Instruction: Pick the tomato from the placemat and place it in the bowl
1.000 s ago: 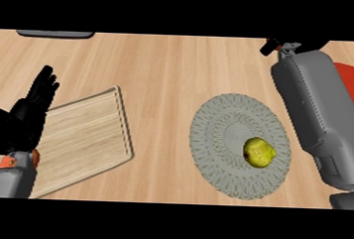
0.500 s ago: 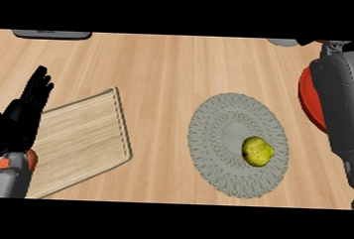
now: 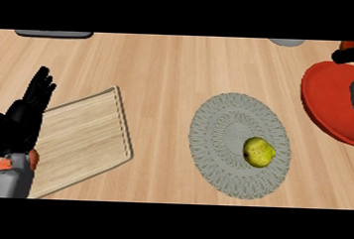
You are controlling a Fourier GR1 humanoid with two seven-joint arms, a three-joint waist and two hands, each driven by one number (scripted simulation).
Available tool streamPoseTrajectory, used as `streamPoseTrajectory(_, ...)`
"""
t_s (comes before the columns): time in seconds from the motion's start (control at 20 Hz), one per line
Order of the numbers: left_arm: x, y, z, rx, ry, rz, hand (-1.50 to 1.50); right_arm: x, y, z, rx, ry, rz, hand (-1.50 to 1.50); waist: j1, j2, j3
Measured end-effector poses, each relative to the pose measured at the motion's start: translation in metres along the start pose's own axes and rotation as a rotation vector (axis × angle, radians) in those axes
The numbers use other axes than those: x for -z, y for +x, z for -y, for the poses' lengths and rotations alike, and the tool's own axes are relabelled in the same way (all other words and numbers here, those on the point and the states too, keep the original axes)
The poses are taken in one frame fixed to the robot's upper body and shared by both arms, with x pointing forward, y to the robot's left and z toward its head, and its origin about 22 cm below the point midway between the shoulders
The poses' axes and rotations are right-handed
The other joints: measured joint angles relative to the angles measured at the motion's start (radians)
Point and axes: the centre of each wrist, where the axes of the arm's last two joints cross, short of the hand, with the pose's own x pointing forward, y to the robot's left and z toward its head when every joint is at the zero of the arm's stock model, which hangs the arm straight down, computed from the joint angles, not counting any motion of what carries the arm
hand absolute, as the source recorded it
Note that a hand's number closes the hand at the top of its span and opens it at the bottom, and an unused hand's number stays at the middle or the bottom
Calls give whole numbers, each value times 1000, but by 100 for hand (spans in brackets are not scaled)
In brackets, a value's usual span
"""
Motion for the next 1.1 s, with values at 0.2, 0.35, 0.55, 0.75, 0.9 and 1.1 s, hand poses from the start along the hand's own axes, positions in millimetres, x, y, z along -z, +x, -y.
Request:
streamPoseTrajectory(0.2, 4, 2, 1, -5, -1, 1, 0, 22, -28, -7, 9, -1, -10, 150, 1, 1, 0)
streamPoseTrajectory(0.35, 4, 5, 4, -10, -10, 4, 0, 39, -49, -12, 10, -4, -17, 150, 8, 3, 0)
streamPoseTrajectory(0.55, 4, 4, 7, -8, -17, 5, 0, 47, -79, -28, -103, 97, -130, 150, 12, 6, 0)
streamPoseTrajectory(0.75, 0, 3, 2, -5, -19, 8, 0, 57, -111, -33, -86, 199, -221, -150, 16, 7, 1)
streamPoseTrajectory(0.9, 3, 2, 9, -6, -14, 2, 0, 60, -128, -35, -57, 264, -205, -150, 13, 6, 1)
streamPoseTrajectory(1.1, 4, 2, 1, -4, -6, 1, 0, 65, -139, -30, 118, 248, -174, -150, 6, 4, 2)
